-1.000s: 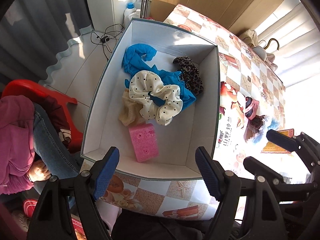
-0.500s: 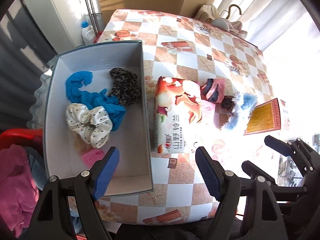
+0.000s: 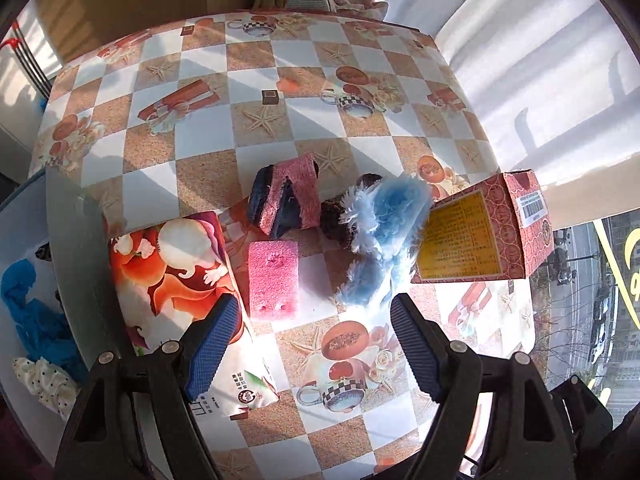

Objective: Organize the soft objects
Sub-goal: 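Move both grippers back over the items on the table, then grasp the blue fluffy toy with the left gripper while the right grasps the knit hat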

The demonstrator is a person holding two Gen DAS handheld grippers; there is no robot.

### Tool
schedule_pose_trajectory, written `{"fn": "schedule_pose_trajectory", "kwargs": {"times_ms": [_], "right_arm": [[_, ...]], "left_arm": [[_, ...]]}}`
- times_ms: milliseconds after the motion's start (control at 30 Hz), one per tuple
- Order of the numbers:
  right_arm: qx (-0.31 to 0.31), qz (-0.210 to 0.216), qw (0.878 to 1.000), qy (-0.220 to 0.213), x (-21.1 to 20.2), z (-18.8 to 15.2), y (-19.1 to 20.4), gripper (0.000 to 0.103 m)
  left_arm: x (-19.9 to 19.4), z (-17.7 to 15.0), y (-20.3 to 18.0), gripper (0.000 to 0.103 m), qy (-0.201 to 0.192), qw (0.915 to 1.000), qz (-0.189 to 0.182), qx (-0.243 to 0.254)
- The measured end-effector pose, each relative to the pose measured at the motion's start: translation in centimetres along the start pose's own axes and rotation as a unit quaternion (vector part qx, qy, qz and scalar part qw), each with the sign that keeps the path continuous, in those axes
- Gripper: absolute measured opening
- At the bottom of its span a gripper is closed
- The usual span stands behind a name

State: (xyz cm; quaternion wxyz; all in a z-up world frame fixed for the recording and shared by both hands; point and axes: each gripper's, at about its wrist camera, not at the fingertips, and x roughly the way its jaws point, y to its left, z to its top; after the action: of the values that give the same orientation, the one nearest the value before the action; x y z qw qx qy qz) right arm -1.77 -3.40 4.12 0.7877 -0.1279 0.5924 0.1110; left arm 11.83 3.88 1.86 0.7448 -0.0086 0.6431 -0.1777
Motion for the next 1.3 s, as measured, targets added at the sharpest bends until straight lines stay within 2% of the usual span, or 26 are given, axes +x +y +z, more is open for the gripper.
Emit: {"fn": "schedule_pose_trajectory", "kwargs": {"times_ms": [67,133,233,367,400,433,467,533,567,667,800,1000,1133,1200,1300], "right_arm": [[0.01,-0.007,1.0,0.006,-0.1,-0.9,-0.2,0.067],[0.02,-0.015,1.0,0.012,-0.3,-1.9,-0.5,0.067],[0.035,-0.023,0.999,0.022,-0.4,-3.2,-0.8,0.067],[0.049,-0.029,0.998,0.032,-0.7,-4.5,-1.1,0.067],[0.051,-0.03,0.998,0.034,-0.7,-4.8,-1.1,0.067],[0.051,-0.032,0.998,0.035,-0.8,-4.9,-1.1,0.067],[0.05,-0.033,0.998,0.036,-0.9,-5.0,-1.2,0.067],[0.048,-0.034,0.998,0.034,-1.0,-5.1,-1.4,0.067],[0.047,-0.033,0.998,0.032,-1.0,-5.0,-1.4,0.067],[0.045,-0.029,0.998,0.012,-1.5,-4.1,-1.9,0.067],[0.057,-0.004,0.998,-0.036,-3.0,-1.4,-3.0,0.067],[0.067,0.053,0.992,-0.097,-4.3,5.6,-4.2,0.067],[0.089,0.118,0.986,-0.078,-1.0,11.8,-4.3,0.067],[0.09,0.111,0.988,-0.056,1.9,14.7,-3.8,0.067],[0.093,0.075,0.993,-0.002,7.2,18.1,-3.3,0.067]], "left_arm": [[1.8,1.4,-1.5,0.081,0.009,0.9992,0.0,0.039],[3.7,2.7,-2.3,0.081,0.021,0.9981,0.003,0.057],[5.9,3.8,-2.9,0.081,0.039,0.9977,-0.024,0.051],[8.5,4.1,-3.8,0.081,0.055,0.9969,-0.03,0.048],[8.9,4.1,-3.8,0.076,0.052,0.9972,-0.033,0.044],[9.2,4.1,-3.6,0.063,0.053,0.9973,-0.034,0.039],[9.6,4.1,-3.4,0.035,0.066,0.9967,-0.033,0.032],[8.8,3.7,-2.6,0.031,0.063,0.9971,-0.042,0.01],[7.8,3.2,-2.3,0.024,0.054,0.9975,-0.044,0.008],[4.2,0.9,-1.1,0.024,0.029,0.9985,-0.047,-0.006],[1.0,-3.7,1.0,0.023,0.022,0.9976,-0.055,-0.035],[0.3,-10.6,2.5,0.024,0.043,0.9984,-0.012,-0.036],[0.9,-13.8,2.4,0.024,0.061,0.9977,0.003,-0.028],[1.4,-14.7,2.2,0.025,0.067,0.9975,0.008,-0.021],[1.9,-15.4,1.7,0.025,0.073,0.9971,0.025,-0.001]]}}
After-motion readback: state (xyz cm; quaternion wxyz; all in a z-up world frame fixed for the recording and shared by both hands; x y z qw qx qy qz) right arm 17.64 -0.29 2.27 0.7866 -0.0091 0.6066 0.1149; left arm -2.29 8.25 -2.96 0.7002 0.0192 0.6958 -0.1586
